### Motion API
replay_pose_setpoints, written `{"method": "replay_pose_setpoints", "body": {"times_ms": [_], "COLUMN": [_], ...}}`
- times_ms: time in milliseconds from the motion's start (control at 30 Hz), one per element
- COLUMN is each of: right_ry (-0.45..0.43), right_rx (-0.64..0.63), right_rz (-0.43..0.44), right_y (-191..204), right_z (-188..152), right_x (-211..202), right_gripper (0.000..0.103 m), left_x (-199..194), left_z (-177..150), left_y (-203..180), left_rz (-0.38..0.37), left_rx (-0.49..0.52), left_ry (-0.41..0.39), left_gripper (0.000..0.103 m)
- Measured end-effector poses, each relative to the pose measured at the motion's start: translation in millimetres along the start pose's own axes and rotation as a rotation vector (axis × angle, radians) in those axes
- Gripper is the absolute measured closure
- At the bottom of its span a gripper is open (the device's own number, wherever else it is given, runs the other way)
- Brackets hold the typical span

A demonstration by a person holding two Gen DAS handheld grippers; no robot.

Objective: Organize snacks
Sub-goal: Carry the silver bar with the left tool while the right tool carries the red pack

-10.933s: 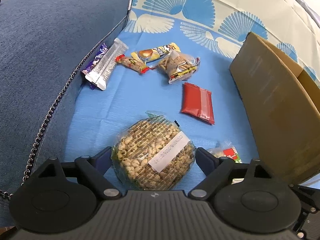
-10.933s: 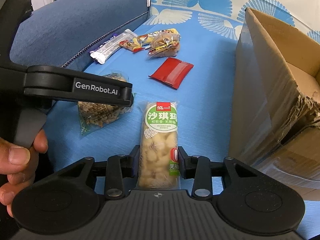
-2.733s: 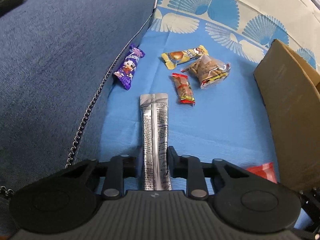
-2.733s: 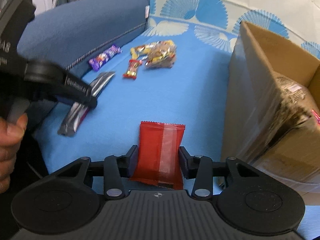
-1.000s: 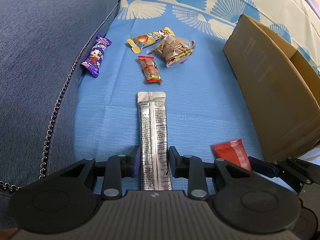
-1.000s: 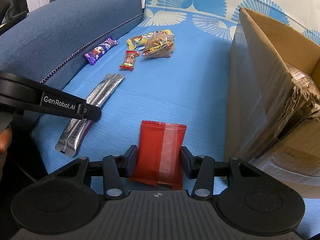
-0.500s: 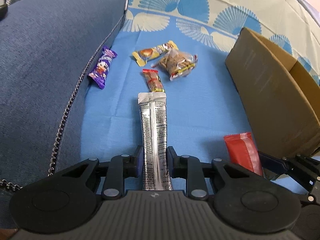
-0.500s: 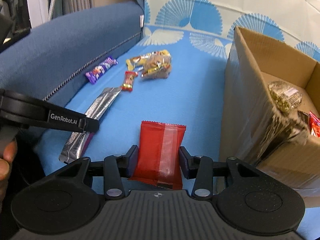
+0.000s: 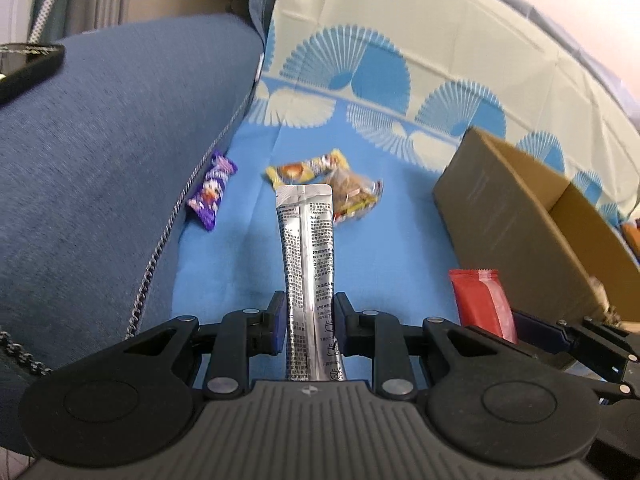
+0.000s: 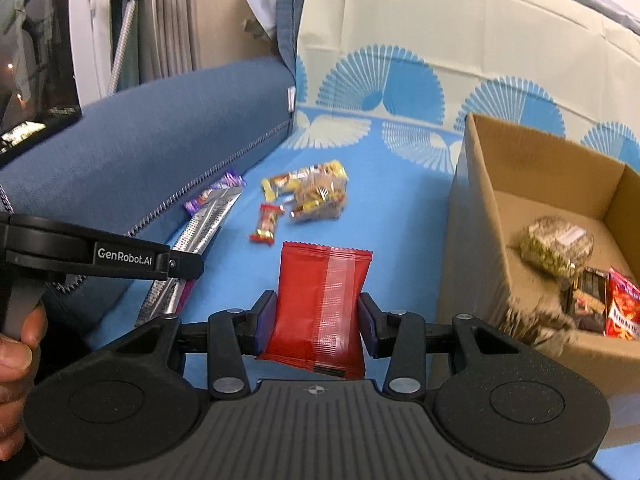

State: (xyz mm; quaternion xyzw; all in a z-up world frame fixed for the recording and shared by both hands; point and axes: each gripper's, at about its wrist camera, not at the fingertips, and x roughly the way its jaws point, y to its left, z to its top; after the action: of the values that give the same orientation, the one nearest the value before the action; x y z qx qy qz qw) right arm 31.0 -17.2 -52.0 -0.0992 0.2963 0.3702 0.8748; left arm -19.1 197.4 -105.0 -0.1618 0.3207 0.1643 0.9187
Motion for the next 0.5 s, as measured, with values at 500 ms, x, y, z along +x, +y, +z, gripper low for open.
{"method": "replay_pose_setpoints", "body": {"times_ms": [500], "right_ry": [-0.094], "right_rx": [0.051], "right_rz": [0.1], "right_y": [-20], "right_z": [17], "right_x": [-28], "right_gripper": [0.058], "left_x": [-32], "left_z": [6], "left_y": [-3], "left_rz": [-0.043], "left_rx": [-0.056], "left_ry": [-0.069], "left_gripper": [0.077]}}
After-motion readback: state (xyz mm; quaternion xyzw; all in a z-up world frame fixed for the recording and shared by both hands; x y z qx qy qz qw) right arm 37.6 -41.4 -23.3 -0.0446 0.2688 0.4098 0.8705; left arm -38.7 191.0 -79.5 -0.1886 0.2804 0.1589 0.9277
